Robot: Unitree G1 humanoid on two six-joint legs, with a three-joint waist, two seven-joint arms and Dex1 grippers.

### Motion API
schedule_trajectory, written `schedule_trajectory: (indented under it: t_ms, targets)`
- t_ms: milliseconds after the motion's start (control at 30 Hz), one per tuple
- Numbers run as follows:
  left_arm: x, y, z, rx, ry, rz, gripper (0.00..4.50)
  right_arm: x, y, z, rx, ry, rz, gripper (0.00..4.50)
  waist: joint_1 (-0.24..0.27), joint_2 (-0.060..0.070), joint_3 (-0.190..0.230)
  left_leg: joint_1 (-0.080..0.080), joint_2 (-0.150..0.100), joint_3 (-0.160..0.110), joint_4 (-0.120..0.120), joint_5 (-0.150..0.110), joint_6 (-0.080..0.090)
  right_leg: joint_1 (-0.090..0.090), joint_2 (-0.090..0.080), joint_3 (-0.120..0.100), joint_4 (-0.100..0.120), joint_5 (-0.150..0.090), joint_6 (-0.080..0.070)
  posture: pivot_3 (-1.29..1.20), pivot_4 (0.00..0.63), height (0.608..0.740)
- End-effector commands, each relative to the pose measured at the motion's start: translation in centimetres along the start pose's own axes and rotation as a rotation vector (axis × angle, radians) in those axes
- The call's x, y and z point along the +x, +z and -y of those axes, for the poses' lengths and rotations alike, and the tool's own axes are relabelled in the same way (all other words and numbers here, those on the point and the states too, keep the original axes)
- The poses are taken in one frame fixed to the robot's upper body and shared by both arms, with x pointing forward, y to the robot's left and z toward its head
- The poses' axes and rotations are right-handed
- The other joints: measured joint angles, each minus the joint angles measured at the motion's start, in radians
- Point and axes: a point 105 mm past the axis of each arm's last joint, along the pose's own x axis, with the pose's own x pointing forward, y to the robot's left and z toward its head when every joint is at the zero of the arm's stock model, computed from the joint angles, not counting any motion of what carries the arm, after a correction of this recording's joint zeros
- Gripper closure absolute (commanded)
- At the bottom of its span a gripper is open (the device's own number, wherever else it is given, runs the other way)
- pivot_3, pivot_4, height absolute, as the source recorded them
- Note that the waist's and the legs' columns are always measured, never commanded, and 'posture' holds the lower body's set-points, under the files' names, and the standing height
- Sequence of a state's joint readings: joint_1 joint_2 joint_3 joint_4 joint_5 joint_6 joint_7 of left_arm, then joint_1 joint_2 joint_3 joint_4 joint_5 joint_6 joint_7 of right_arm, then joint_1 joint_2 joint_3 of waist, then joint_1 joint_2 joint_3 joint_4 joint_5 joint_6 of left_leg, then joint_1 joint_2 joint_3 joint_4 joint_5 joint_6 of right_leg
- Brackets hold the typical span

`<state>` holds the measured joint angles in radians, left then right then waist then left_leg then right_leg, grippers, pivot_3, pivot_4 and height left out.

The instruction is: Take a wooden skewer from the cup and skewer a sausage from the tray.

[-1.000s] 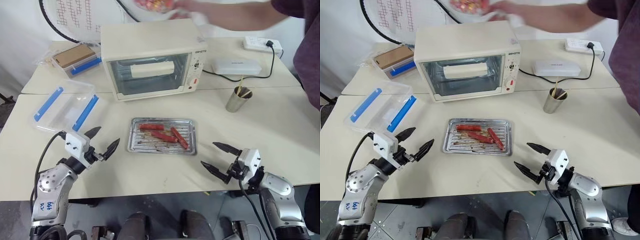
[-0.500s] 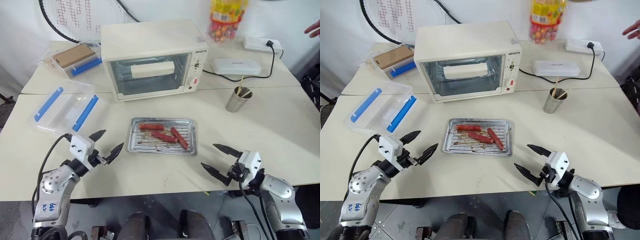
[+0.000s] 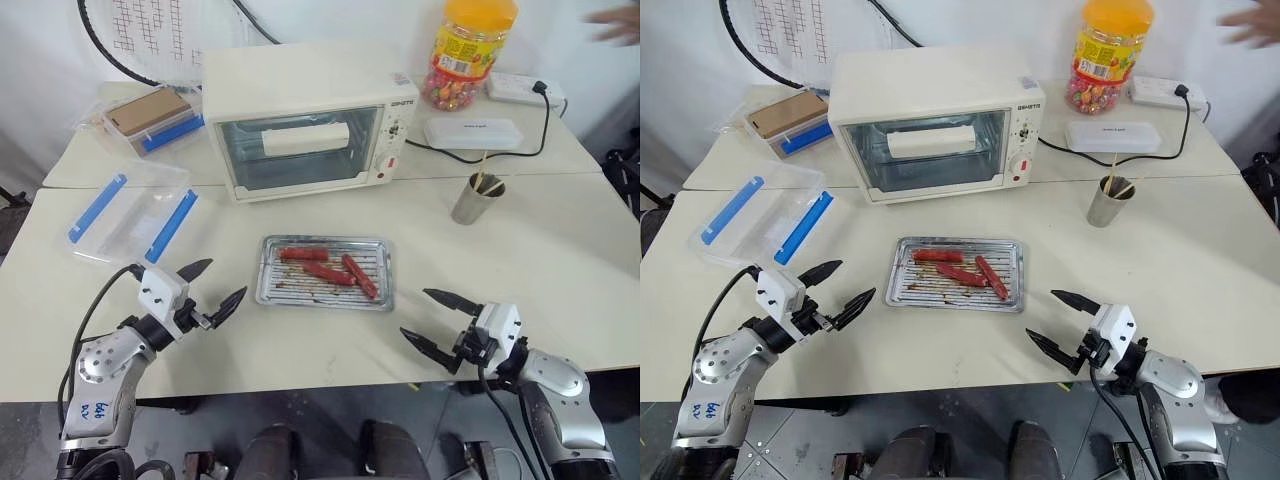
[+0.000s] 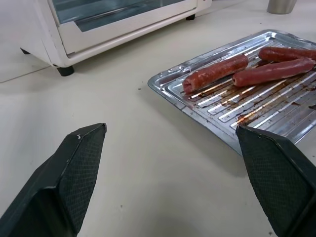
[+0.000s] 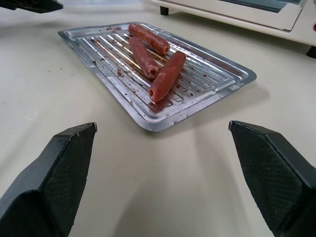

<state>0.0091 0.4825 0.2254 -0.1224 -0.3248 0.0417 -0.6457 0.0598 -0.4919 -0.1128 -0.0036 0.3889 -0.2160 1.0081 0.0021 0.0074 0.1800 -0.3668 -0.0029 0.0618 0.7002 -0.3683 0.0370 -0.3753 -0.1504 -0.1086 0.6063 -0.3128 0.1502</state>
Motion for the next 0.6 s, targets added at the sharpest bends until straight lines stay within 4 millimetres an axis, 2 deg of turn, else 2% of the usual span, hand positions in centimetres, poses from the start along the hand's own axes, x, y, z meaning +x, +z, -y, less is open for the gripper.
schedule_trajectory:
  t_ms: [33,600]
  targets:
    - [-0.21,0.37,-0.12,0.029,0.006,0.015,0.03,-0.10,0.79,-0.12,-0.008,-0.004,0.034,0.00,0.000,0.000,0.000,0.000,0.000,0.000,0.000,0.000,0.000,0.000,0.000,0.000,0.000,0.000,0.000,0.00,0.150,0.740]
    - [-0.08,-0.36,-0.44,0.048,-0.006,-0.001,0.03,-0.23,0.63,-0.02,-0.010,-0.007,0.041,0.00,0.000,0.000,0.000,0.000,0.000,0.000,0.000,0.000,0.000,0.000,0.000,0.000,0.000,0.000,0.000,0.00,0.150,0.740]
